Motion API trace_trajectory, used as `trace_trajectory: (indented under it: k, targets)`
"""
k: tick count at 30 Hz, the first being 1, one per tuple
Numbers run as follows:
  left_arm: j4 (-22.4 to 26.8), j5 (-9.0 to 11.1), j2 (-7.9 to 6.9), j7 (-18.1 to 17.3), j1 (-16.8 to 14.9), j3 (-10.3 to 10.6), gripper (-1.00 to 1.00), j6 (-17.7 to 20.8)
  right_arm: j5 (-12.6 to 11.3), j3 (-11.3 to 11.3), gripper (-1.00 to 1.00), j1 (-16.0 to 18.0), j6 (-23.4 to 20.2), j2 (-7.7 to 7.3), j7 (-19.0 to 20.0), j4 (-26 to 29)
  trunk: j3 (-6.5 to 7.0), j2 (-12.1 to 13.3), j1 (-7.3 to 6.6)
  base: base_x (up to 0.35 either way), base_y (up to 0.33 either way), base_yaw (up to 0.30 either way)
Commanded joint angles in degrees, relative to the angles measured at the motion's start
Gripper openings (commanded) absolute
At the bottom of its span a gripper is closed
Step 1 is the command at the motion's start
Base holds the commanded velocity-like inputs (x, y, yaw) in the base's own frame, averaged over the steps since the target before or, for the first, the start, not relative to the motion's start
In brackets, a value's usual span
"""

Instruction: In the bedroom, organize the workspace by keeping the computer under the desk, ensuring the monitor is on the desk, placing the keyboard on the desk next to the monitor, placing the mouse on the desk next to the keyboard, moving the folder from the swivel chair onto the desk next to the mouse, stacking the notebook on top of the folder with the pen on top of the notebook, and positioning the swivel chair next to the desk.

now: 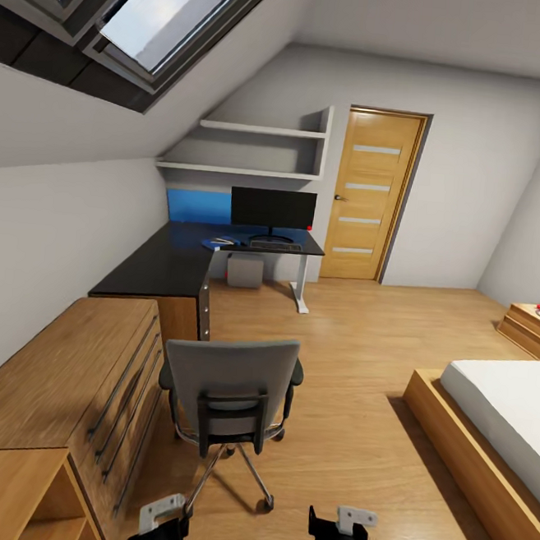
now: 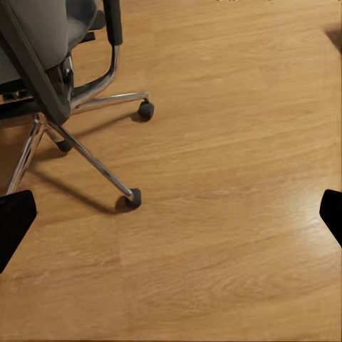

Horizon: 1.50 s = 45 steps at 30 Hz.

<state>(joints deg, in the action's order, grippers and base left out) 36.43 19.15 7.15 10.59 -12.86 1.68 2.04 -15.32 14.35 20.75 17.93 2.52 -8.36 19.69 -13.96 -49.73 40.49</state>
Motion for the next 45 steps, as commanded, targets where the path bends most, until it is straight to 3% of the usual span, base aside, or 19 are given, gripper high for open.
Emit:
trace_trajectory:
  k: [1, 5, 12, 21, 26, 45]
  targets:
    - [0.28, 0.39, -0.08, 0.34, -0.02, 0.14, 1.0, 0.24, -0.34, 0.49, 1.0, 0.1, 0.42, 0.12, -0.31, -0.1, -0.08, -0.06, 0.01, 0.0, 0.0, 0.0]
    - [1.11, 0.46, -0.62, 0.33, -0.09, 0.04, 1.0, 0.34, 0.31, 0.45, 1.0, 0.14, 3.83, 0.57, -0.21, -0.56, -0.8, -1.66, 0.89, 0.0, 0.0, 0.0]
    - [1.49, 0.6, -0.97, 1.21, -0.14, -0.01, 1.0, 0.33, 1.84, 0.77, 1.0, 0.17, 12.53, 1.54, 0.79, -7.7, -2.05, -4.47, 2.42, 0.0, 0.0, 0.0]
    - [0.44, 0.84, -0.93, 3.31, -0.14, -0.12, 1.0, 0.37, 3.17, 0.84, 1.0, 0.17, 13.86, 1.56, 2.29, -8.81, -3.67, -8.08, 4.4, 0.0, 0.0, 0.0]
    - [-2.23, 0.88, -0.92, 3.39, -0.15, -0.11, 1.0, 0.34, 3.24, 0.78, 1.0, 0.17, 13.95, 1.53, 2.37, -8.82, -4.57, -10.08, 5.5, 0.0, 0.0, 0.0]
    - [-2.77, 0.75, -1.06, 3.38, -0.15, -0.1, 1.0, 0.33, 3.36, 0.85, 1.0, 0.17, 13.88, 1.52, 2.38, -9.13, -7.98, -17.7, 9.67, 0.0, 0.0, 0.0]
